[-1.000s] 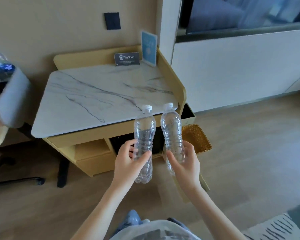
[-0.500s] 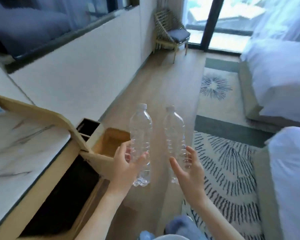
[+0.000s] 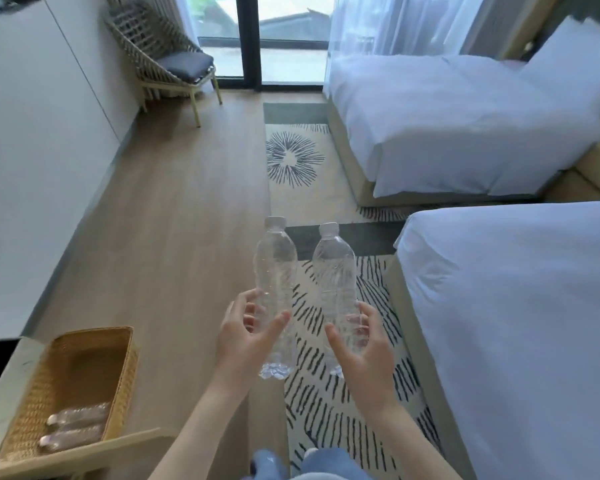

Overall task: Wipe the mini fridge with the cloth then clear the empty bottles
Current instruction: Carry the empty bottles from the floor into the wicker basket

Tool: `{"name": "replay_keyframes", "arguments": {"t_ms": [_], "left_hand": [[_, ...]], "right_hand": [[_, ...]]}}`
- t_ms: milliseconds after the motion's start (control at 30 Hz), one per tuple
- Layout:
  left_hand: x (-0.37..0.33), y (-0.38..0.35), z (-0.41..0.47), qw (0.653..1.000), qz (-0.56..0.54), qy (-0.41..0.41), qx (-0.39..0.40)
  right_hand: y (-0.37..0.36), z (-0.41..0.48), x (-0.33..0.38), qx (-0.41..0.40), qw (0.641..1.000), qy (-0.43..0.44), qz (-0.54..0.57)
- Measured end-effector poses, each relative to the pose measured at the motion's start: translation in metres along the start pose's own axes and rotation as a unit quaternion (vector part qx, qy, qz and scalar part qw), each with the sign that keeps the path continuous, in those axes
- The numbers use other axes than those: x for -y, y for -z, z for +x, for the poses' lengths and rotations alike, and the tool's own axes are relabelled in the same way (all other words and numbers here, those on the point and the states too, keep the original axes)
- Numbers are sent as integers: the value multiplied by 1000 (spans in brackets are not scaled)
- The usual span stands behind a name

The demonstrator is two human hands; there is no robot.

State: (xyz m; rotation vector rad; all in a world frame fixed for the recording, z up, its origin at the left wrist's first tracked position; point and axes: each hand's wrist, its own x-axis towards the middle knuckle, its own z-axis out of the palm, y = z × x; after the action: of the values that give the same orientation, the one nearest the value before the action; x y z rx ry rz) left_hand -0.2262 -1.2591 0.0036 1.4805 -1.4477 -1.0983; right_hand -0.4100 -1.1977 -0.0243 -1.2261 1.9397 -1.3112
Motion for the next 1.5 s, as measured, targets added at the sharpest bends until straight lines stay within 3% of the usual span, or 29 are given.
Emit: {"name": "replay_keyframes", "arguments": {"t_ms": [333, 767, 967, 1167, 1333, 1500], "left_hand": [[-1, -22, 140, 996, 3, 72, -51], [20, 102, 388, 966, -55, 129, -218], [32, 159, 451, 929, -78, 158, -326], [58, 204, 497, 855, -96, 212, -463], [60, 228, 519, 732, -121, 252, -621], [73, 237, 508, 629, -161, 284, -706]], "right_hand": [[-53, 160, -2, 92, 996, -3, 2], [-292, 396, 94, 232, 969, 90, 4], [-404, 461, 143, 323, 936, 137, 23], [-537, 505, 181, 474, 859, 188, 41], [-630, 518, 216, 603, 763, 233, 26], [-694, 491, 242, 709, 655, 259, 10]]}}
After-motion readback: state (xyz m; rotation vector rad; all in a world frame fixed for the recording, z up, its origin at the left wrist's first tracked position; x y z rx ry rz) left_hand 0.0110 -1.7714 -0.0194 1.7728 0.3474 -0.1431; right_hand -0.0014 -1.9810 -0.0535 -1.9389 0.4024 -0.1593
